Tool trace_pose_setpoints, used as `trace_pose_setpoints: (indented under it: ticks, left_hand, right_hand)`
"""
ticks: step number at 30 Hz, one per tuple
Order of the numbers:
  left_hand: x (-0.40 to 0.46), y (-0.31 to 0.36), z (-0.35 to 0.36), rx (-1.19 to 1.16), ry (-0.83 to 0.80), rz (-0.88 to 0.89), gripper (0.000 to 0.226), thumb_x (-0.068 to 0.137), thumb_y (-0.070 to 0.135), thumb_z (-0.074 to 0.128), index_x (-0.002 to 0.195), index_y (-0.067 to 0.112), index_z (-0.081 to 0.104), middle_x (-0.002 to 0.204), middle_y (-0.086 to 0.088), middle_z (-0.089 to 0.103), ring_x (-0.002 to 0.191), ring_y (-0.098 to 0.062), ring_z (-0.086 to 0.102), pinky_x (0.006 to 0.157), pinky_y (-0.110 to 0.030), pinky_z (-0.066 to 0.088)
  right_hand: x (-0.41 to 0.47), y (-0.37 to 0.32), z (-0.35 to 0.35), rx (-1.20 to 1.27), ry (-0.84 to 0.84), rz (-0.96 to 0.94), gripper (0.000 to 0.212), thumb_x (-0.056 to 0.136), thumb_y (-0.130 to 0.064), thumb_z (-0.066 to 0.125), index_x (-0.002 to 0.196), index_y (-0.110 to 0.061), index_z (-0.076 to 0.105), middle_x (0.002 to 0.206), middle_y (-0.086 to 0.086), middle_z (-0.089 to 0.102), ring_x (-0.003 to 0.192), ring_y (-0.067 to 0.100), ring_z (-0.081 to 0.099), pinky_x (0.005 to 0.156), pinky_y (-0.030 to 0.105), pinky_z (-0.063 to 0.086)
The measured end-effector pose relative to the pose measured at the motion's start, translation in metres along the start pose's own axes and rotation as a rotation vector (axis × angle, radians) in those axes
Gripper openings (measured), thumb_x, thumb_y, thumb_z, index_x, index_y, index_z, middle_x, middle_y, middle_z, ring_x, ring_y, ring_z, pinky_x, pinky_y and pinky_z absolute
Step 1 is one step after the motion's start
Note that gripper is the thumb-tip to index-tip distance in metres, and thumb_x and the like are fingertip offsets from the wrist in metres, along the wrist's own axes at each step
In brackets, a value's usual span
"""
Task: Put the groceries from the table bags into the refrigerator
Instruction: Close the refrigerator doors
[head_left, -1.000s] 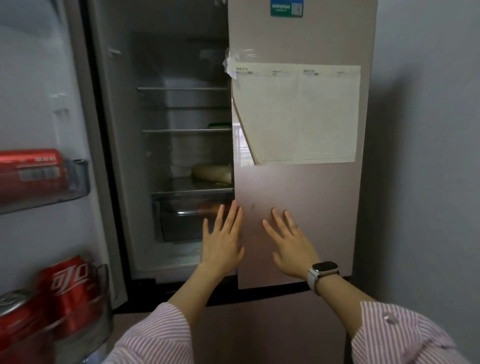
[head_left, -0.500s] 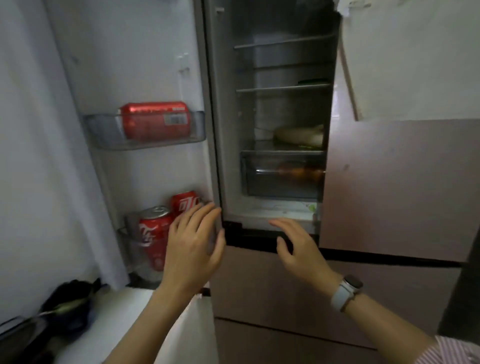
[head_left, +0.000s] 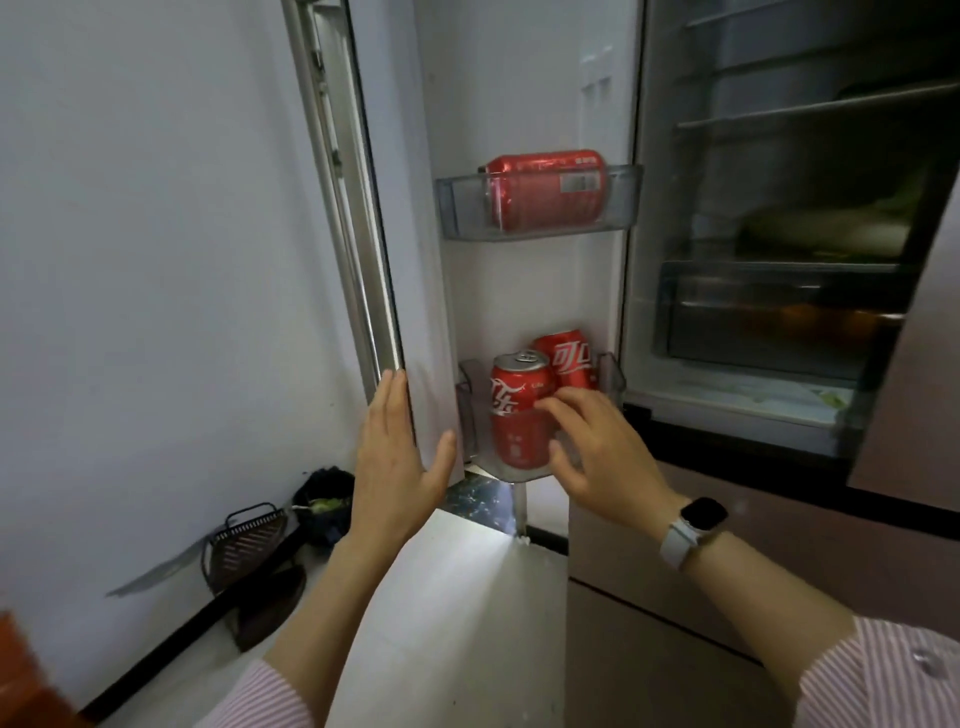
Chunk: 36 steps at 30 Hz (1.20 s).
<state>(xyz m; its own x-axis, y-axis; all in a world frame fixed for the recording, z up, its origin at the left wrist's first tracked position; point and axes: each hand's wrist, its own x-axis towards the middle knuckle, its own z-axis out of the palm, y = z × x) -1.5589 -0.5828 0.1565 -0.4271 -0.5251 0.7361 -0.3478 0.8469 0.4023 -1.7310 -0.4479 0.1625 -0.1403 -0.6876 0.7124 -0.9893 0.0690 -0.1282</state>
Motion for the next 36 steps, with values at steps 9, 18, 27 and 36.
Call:
trace_pose_setpoints:
  ticks: [9, 18, 27, 36]
  left_hand:
    - [-0.003, 0.027, 0.008, -0.075, 0.047, 0.129, 0.071, 0.085, 0.049, 0.040, 0.146, 0.022, 0.014, 0.156, -0.003, 0.007, 0.144, -0.023, 0.006, 0.115, -0.046, 0.014]
    - [-0.023, 0.104, 0.057, -0.142, 0.038, 0.385, 0.067, 0.083, 0.048, 0.046, 0.141, 0.025, 0.022, 0.153, -0.006, 0.009, 0.142, -0.034, -0.003, 0.117, -0.040, -0.002]
    - [-0.021, 0.153, 0.097, -0.307, -0.004, 0.644, 0.070, 0.086, 0.035, 0.047, 0.145, 0.024, 0.010, 0.155, -0.007, 0.005, 0.141, -0.028, 0.017, 0.110, -0.048, 0.027]
    - [0.046, 0.189, 0.139, -0.032, -0.116, 0.520, 0.079, 0.084, 0.058, 0.032, 0.147, 0.024, -0.001, 0.155, -0.005, -0.007, 0.142, -0.031, -0.008, 0.111, -0.061, 0.001]
  right_hand:
    - [-0.051, 0.035, -0.033, 0.189, 0.089, 0.230, 0.053, 0.083, -0.040, 0.038, 0.125, -0.008, 0.049, 0.133, 0.014, 0.046, 0.120, 0.010, 0.037, 0.099, 0.026, 0.033]
    - [-0.086, 0.054, -0.090, 0.051, 0.290, 0.207, 0.053, 0.086, -0.029, 0.040, 0.137, -0.015, 0.032, 0.141, 0.003, 0.031, 0.132, -0.006, 0.019, 0.107, 0.007, 0.018]
    - [-0.090, 0.051, -0.130, -0.204, 0.289, -0.004, 0.049, 0.089, -0.017, 0.041, 0.136, -0.010, 0.030, 0.144, 0.010, 0.026, 0.137, 0.020, 0.026, 0.113, 0.030, 0.028]
    - [-0.060, 0.099, -0.154, -0.683, 0.089, 0.191, 0.070, 0.089, -0.043, 0.032, 0.146, -0.013, 0.003, 0.154, 0.007, 0.002, 0.141, 0.019, 0.000, 0.115, 0.047, 0.013]
